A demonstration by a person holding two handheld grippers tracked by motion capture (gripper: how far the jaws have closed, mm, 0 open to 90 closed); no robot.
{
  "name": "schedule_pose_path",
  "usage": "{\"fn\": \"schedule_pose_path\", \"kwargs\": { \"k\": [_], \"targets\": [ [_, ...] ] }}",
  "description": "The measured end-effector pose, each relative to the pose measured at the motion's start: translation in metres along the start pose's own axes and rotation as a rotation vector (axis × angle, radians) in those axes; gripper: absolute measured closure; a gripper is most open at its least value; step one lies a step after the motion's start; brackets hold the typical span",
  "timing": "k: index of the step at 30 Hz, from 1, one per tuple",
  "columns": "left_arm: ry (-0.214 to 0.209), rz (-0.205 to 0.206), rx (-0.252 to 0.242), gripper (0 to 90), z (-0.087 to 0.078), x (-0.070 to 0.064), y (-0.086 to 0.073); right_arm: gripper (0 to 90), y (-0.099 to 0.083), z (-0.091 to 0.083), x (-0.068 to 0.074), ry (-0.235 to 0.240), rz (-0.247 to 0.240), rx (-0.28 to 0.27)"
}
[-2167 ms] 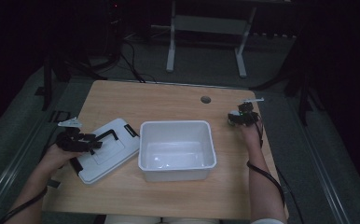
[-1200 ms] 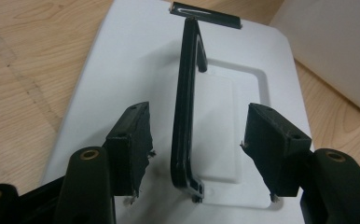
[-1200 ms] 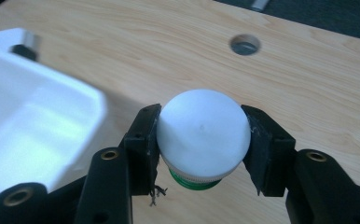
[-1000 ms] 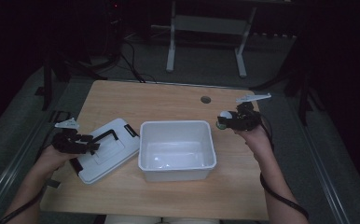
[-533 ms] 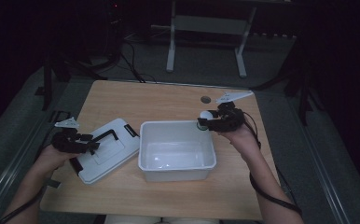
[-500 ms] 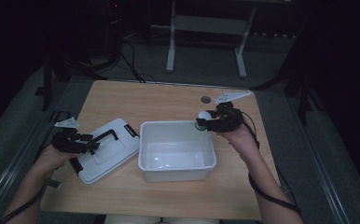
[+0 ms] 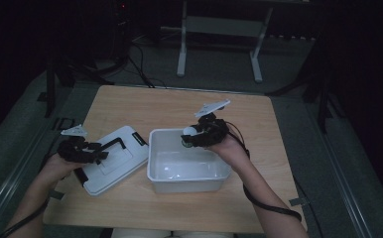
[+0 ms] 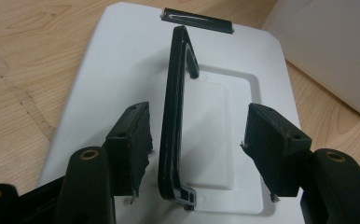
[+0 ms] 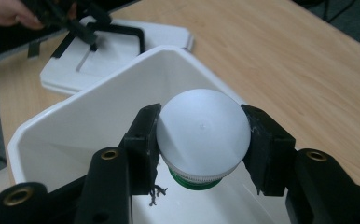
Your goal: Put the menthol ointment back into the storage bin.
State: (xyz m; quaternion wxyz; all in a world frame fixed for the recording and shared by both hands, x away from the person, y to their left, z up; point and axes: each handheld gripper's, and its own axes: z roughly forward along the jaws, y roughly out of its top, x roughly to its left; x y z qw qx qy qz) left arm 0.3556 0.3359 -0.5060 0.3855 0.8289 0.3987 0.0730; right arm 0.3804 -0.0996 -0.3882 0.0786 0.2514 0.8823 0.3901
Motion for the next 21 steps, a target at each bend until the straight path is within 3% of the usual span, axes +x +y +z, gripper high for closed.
{"fn": "schedule_pose_path", "kwargs": {
  "k": [13,21],
  "targets": [
    [-0.010,-0.001,-0.002,40.8,0.001,0.001,-0.004,50.4,0.016,0.055,0.019,0.049,-0.067,0.096],
    [-0.003,0.004,-0.009,38.6,-0.002,0.002,-0.006,50.4,0.019,0.084,0.021,0.072,-0.071,0.147]
  ]
}}
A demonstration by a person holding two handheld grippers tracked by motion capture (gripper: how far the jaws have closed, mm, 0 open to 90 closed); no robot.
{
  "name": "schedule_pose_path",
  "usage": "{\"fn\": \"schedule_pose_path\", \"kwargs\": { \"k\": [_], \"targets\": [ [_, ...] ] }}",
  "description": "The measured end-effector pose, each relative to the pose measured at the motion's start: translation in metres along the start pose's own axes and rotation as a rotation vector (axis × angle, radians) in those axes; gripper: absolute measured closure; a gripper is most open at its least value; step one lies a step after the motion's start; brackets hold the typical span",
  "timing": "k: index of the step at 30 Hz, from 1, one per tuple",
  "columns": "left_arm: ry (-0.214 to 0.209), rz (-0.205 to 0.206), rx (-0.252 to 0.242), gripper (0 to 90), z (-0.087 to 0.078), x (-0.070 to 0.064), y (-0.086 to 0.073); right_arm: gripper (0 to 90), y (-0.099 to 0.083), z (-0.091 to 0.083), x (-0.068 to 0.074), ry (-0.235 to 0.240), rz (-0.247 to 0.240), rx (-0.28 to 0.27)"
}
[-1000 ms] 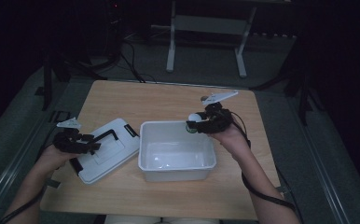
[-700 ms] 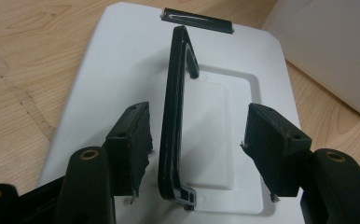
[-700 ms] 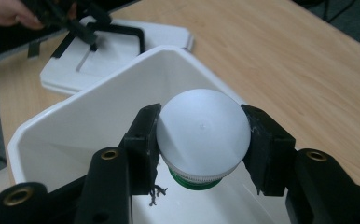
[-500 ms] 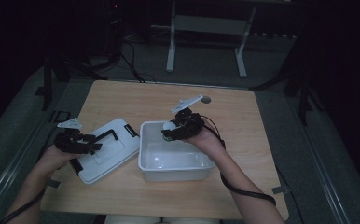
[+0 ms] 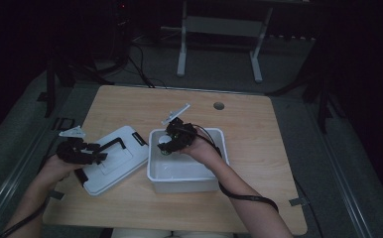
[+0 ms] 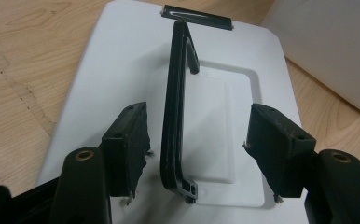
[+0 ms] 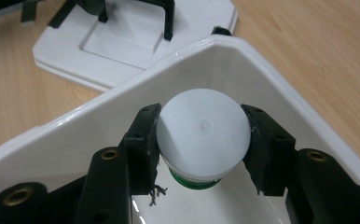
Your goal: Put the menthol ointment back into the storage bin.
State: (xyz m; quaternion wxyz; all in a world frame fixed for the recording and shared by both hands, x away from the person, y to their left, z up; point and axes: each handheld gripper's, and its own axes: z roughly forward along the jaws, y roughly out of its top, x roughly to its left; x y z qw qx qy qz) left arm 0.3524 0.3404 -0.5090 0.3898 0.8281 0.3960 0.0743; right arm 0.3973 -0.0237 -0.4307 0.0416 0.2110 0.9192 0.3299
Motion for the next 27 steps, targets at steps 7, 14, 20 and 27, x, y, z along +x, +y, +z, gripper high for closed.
{"fn": "schedule_pose_path", "kwargs": {
  "k": [7,14,20,27],
  "targets": [
    [-0.003,-0.001,0.002,38.6,0.000,0.001,0.000,50.3,0.002,0.021,-0.003,0.001,0.008,0.060],
    [0.002,0.001,0.003,38.6,-0.001,0.001,0.000,50.3,0.001,0.040,-0.004,-0.003,-0.002,0.136],
    [0.003,0.000,0.000,38.6,-0.004,0.001,0.000,50.3,0.000,0.056,-0.002,0.003,-0.011,0.208],
    [0.001,0.002,0.001,38.6,-0.002,0.001,0.000,50.3,0.001,0.067,0.000,-0.006,-0.028,0.262]
  ]
}}
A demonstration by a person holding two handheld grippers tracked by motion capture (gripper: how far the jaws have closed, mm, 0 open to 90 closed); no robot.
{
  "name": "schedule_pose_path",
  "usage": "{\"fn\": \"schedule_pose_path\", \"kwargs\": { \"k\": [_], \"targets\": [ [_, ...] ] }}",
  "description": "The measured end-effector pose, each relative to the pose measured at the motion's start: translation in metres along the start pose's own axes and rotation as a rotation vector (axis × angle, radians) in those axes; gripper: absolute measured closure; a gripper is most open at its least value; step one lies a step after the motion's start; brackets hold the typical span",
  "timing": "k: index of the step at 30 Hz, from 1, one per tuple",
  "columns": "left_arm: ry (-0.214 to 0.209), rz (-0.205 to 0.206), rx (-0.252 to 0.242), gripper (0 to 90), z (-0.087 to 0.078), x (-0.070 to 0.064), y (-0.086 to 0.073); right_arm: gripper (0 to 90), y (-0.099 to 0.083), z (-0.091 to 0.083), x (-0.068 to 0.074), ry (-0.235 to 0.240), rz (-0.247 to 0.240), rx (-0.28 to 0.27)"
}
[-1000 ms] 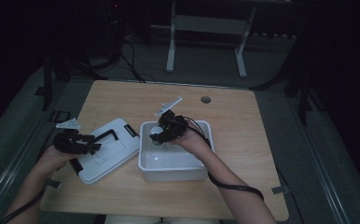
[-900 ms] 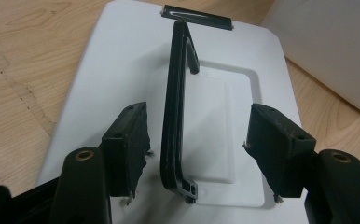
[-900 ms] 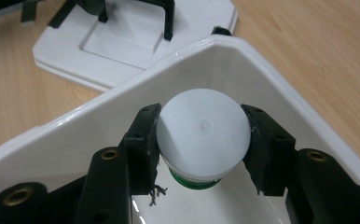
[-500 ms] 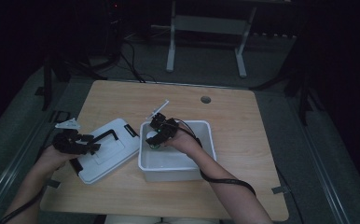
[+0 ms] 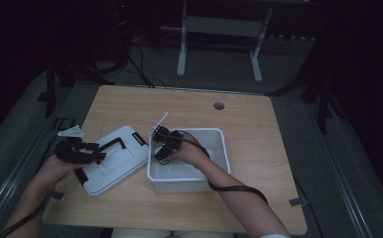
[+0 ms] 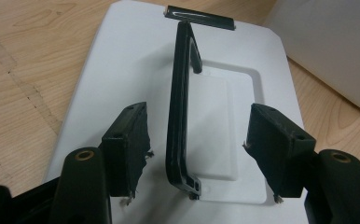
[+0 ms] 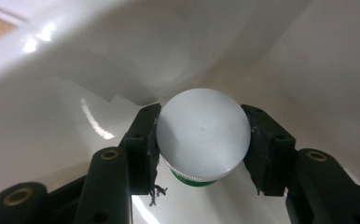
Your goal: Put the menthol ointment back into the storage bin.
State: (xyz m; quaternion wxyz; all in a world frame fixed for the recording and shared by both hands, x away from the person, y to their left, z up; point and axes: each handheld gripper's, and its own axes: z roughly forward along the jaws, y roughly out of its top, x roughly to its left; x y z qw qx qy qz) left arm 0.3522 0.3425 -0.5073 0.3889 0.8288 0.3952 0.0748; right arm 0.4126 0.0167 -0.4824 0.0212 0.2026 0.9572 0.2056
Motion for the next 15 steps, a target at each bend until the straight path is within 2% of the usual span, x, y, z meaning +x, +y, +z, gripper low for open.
{"fn": "schedule_pose_path", "kwargs": {
  "k": [6,11,15],
  "targets": [
    [-0.001,-0.007,-0.004,38.6,0.0006,0.0021,-0.0022,50.2,0.0020,0.0086,-0.0015,-0.016,-0.012,0.043],
    [0.005,-0.014,-0.010,38.6,0.0005,0.0033,-0.0040,49.1,0.0012,0.0088,-0.0013,-0.014,0.011,0.046],
    [0.009,-0.013,-0.002,38.6,0.0010,0.0038,-0.0044,42.9,-0.0014,0.0053,-0.0013,0.002,0.020,0.035]
  ]
}}
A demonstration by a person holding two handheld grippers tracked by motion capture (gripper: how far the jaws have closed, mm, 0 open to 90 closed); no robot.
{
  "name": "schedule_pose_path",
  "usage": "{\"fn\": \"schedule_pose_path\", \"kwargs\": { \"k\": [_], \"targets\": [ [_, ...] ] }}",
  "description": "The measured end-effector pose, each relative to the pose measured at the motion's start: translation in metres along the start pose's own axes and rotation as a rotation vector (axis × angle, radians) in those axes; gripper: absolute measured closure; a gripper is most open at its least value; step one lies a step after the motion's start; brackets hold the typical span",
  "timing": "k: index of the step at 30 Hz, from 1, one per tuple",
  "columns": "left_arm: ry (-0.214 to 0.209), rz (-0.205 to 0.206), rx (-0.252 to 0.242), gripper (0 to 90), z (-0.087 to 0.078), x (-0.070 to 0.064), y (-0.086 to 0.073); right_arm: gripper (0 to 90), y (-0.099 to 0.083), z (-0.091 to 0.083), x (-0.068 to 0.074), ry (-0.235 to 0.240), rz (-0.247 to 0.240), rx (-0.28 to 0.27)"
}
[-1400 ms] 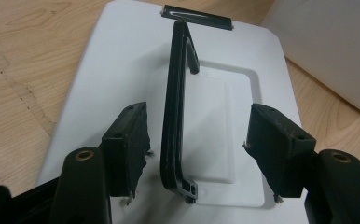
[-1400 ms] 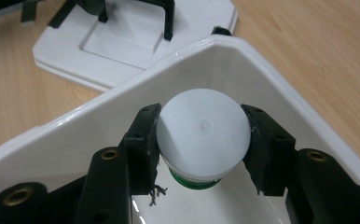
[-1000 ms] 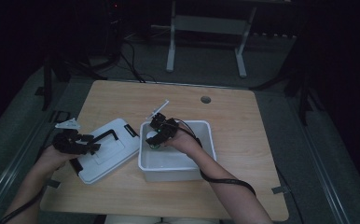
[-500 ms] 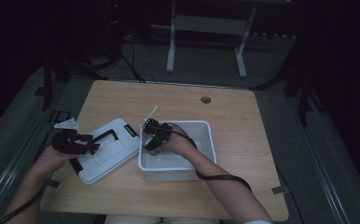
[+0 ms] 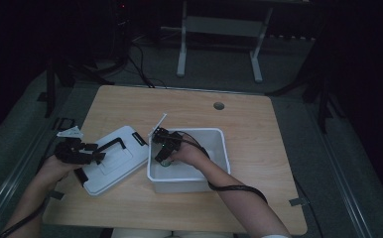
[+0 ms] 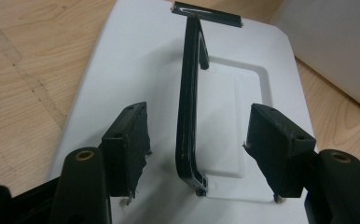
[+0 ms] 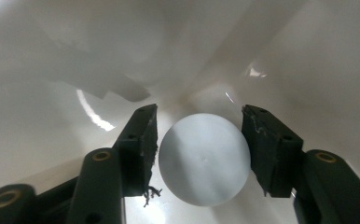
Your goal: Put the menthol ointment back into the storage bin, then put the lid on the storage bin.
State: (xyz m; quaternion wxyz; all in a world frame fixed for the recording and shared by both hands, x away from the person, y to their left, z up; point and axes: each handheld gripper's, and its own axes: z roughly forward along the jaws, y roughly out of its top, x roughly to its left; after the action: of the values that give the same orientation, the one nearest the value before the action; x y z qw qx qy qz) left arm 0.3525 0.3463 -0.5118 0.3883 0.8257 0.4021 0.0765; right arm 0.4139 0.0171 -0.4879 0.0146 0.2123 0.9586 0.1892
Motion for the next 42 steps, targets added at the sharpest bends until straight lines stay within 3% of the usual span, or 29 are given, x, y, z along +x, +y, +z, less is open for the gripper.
{"fn": "schedule_pose_path", "kwargs": {
  "k": [13,15,20,23,28,34,38,42],
  "targets": [
    [0.017,-0.013,0.000,38.5,0.001,0.001,0.003,29.1,-0.024,-0.043,-0.012,0.058,0.086,-0.157],
    [0.025,-0.012,0.000,38.5,0.001,0.001,0.004,23.1,-0.029,-0.050,-0.014,0.076,0.102,-0.186],
    [0.033,-0.013,0.002,38.5,0.003,0.002,0.005,16.7,-0.046,-0.068,-0.011,0.112,0.103,-0.256],
    [0.035,-0.013,0.003,38.6,0.005,0.003,0.005,16.7,-0.057,-0.078,-0.009,0.088,0.094,-0.289],
    [0.036,-0.001,0.014,38.8,0.008,0.002,0.006,16.7,-0.079,-0.101,-0.007,0.075,0.121,-0.380],
    [0.033,0.011,0.011,40.6,0.009,0.002,0.009,16.6,-0.119,-0.137,-0.020,0.003,0.170,-0.496],
    [0.028,0.034,0.011,47.3,0.010,0.002,0.010,15.5,-0.149,-0.155,-0.033,-0.065,0.224,-0.553],
    [0.025,0.034,0.024,50.2,0.014,0.002,0.011,15.1,-0.175,-0.164,-0.042,-0.141,0.269,-0.572]
  ]
}}
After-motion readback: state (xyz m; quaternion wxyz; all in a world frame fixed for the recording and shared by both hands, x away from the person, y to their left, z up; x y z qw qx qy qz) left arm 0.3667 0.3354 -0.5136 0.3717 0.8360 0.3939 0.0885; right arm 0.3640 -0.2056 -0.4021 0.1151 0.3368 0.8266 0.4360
